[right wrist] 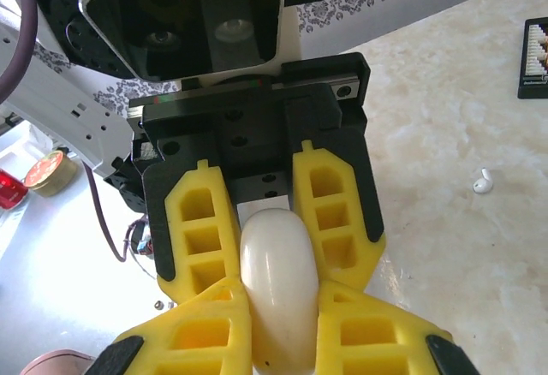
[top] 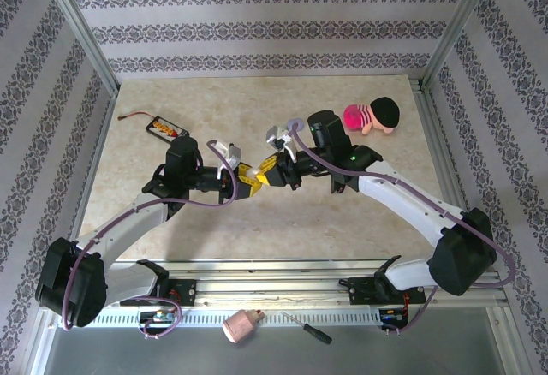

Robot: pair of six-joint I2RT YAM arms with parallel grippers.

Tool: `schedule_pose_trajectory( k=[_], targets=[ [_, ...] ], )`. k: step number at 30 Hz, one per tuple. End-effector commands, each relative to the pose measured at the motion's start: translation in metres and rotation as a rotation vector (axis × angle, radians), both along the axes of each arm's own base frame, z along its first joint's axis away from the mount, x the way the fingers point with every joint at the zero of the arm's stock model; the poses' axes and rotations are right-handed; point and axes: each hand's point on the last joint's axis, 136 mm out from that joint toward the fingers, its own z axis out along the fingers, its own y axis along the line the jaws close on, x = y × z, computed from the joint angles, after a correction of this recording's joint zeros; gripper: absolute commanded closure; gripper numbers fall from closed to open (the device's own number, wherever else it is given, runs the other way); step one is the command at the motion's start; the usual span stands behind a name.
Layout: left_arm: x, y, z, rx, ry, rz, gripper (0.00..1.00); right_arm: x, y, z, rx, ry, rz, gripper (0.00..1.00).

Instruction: Insert the wireless bluetooth earbuds into the charging case

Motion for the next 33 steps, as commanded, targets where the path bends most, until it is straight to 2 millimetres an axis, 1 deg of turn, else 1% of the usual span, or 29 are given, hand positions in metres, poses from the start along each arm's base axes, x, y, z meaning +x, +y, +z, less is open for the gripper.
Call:
schedule_pose_trajectory(
  k=[1,3,10,12,14,17,21,30,33],
  targets=[
    [-0.007,-0.004,0.009,-0.018,-0.049,-0.047,0.72,0.003,-0.001,0.004,-0.008,-0.038,-0.008,0.89],
    [-0.007,-0.004,0.009,-0.018,-0.056,-0.04,0.68,0.005,-0.003,0.007,0.005,-0.042,-0.018,0.89],
    [-0.006,-0.005,0.007,-0.017,-0.05,-0.04,0.68,0.002,-0.008,0.008,0.014,-0.037,-0.02,0.89],
    [-0.005,-0.005,0.007,-0.015,-0.05,-0.035,0.63,0.001,-0.009,0.009,0.016,-0.04,-0.02,0.89],
    [-0.005,-0.004,0.008,-0.016,-0.056,-0.031,0.61,0.002,-0.012,0.009,0.016,-0.043,-0.03,0.89],
    [-0.005,-0.004,0.01,-0.018,-0.065,-0.032,0.62,0.002,-0.015,0.011,0.018,-0.047,-0.035,0.9],
    [-0.004,-0.005,0.013,-0.027,-0.066,-0.03,0.65,0.0,-0.015,0.011,0.019,-0.045,-0.027,0.9],
    [-0.002,-0.006,0.019,-0.041,-0.075,-0.03,0.63,0.0,-0.013,0.005,0.001,-0.038,-0.021,0.9],
    [-0.002,-0.006,0.019,-0.041,-0.072,-0.032,0.65,0.0,-0.013,0.004,-0.001,-0.035,-0.021,0.9]
  ],
)
